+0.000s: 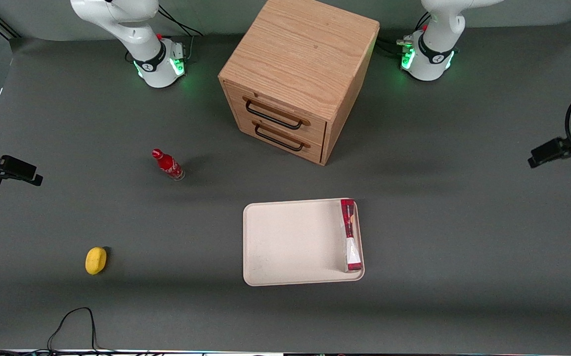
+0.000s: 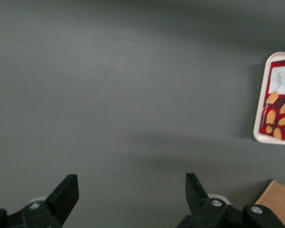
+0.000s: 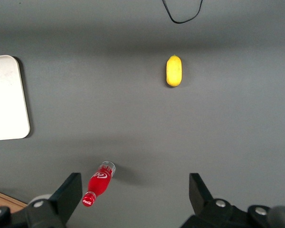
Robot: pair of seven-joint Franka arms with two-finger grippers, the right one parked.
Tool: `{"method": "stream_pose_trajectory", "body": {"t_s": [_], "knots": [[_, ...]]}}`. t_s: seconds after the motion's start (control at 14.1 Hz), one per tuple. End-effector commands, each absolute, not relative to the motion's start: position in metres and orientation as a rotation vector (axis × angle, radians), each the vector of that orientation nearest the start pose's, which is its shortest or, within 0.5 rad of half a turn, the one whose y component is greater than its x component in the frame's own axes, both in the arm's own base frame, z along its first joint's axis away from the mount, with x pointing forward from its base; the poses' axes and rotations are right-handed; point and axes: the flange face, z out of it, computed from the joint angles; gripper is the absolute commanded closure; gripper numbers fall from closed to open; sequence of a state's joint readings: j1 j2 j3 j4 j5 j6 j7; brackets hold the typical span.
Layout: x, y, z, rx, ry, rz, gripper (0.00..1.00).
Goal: Place red cookie box on tray
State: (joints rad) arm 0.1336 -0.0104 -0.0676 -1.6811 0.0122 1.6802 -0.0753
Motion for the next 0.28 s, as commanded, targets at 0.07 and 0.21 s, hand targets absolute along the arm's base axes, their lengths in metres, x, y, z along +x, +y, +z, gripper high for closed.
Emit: {"method": "stream_pose_trajectory", "body": {"t_s": [0.07, 0.21], "knots": [[0.5102, 0.0348, 0.5938, -3.087, -0.135, -0.012, 0.00], [0.5102, 0.0331, 0.5930, -3.095, -0.134, -0.010, 0.00]]}}
